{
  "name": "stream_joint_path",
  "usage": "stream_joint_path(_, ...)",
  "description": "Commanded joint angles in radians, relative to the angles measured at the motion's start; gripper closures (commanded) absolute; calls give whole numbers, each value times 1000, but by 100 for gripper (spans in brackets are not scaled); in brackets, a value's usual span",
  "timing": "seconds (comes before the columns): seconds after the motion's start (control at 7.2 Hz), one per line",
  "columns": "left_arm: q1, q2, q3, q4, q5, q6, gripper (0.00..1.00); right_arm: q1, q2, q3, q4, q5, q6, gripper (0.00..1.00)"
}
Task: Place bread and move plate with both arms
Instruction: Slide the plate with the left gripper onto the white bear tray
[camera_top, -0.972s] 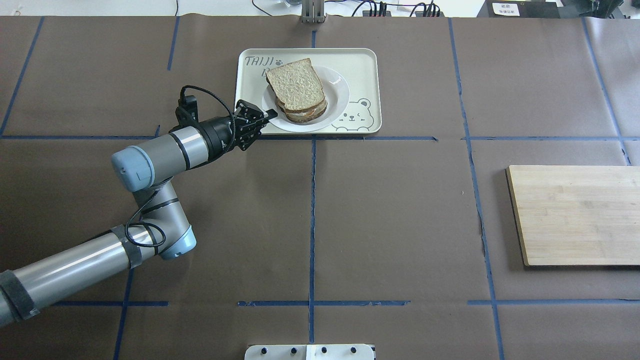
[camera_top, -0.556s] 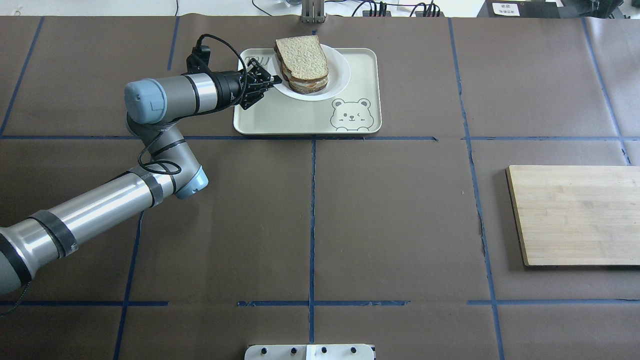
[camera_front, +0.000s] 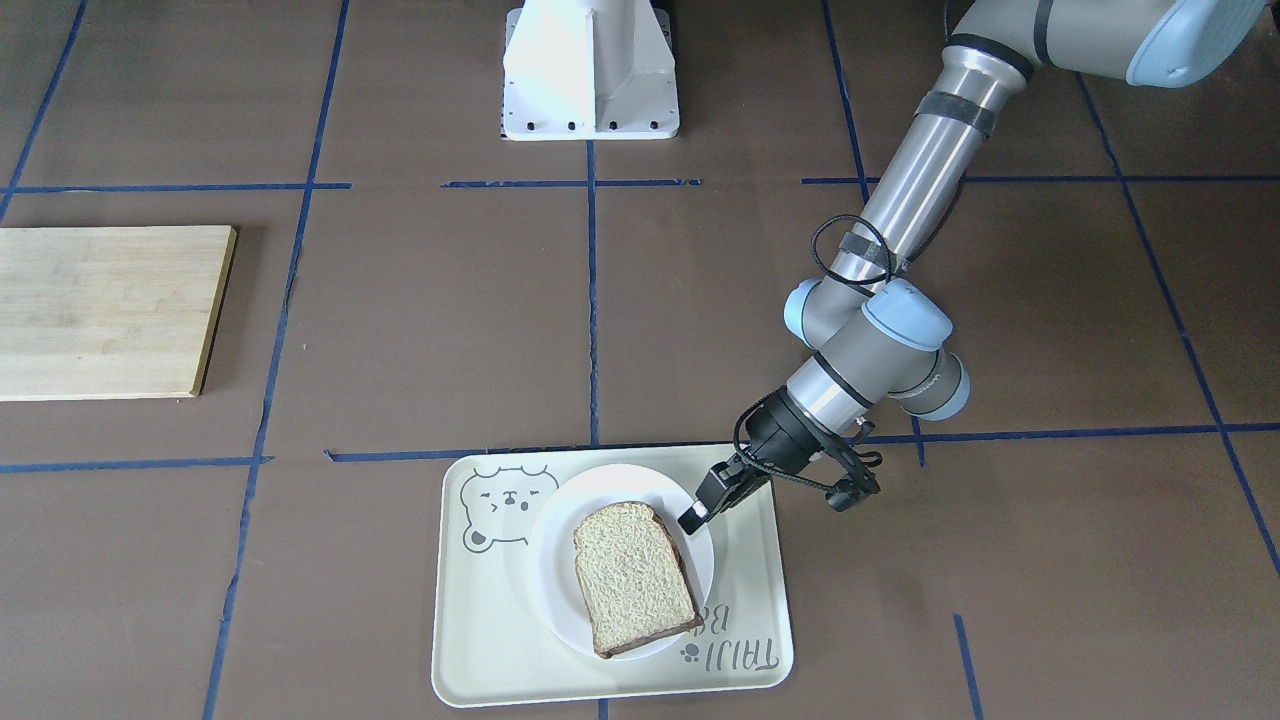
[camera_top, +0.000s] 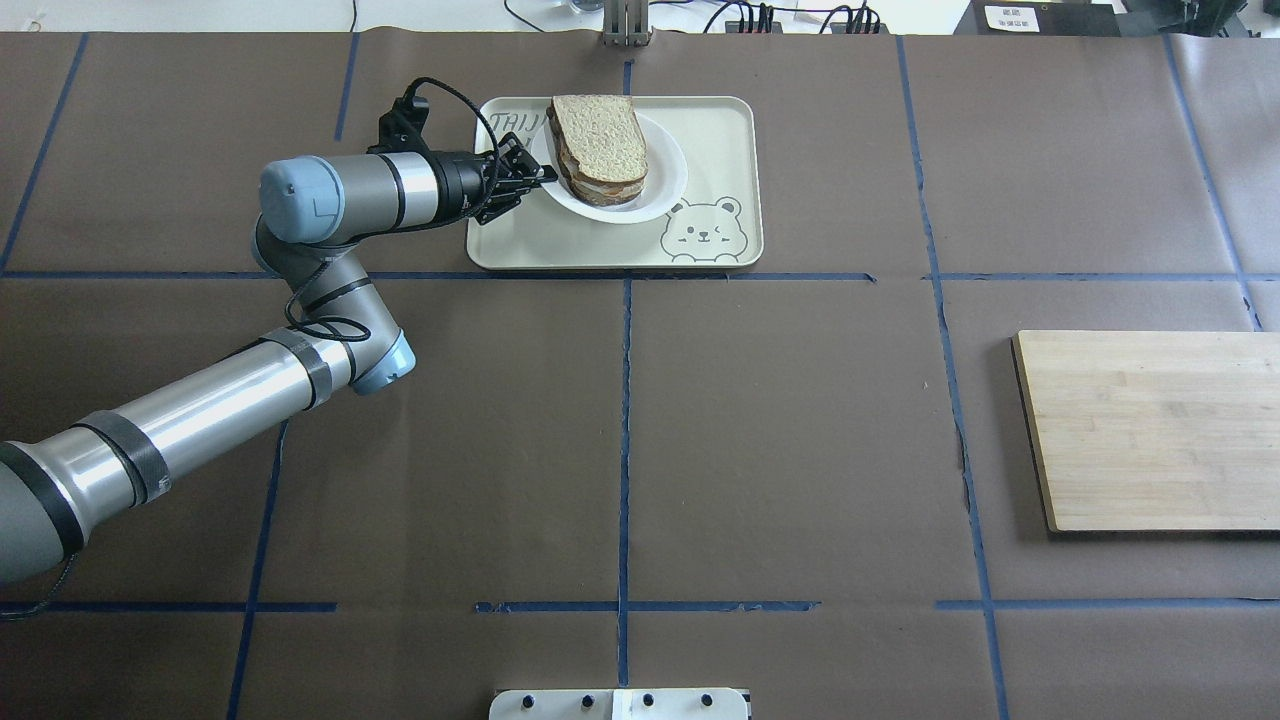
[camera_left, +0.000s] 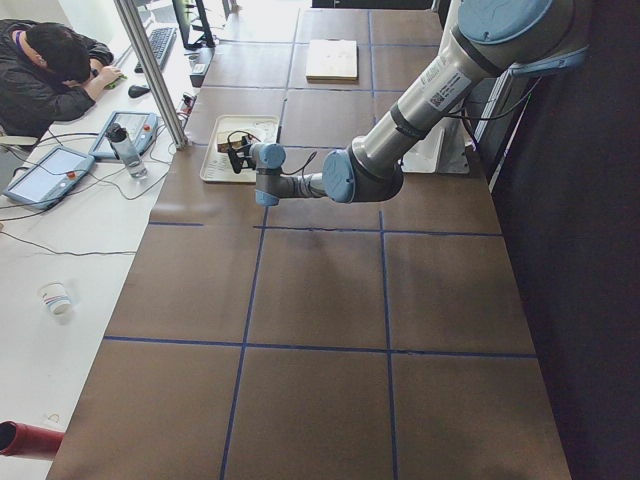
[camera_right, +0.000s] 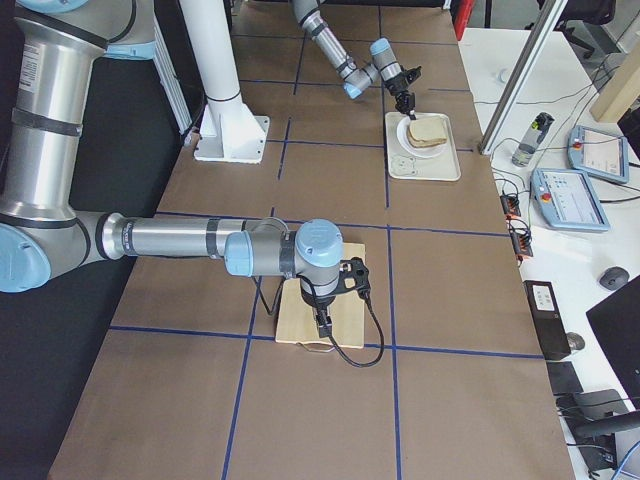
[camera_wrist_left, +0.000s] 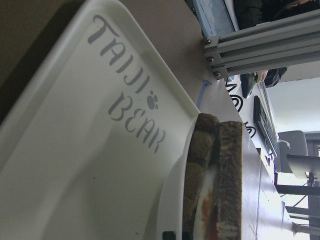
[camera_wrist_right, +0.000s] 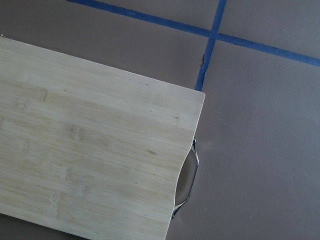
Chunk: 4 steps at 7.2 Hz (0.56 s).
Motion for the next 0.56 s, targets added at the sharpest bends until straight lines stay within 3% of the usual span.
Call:
stream_joint_path(0.0,-1,-4,7,18,1,7,0,0,0,2,0,0,0,0)
stream_joint_path(0.28,-28,-4,-19,151,-70,146,0,-1,0,0,0,0,0,0)
stream_joint_path(0.42,-82,-2,-80,284,-183,191,0,-1,0,2,0,0,0,0)
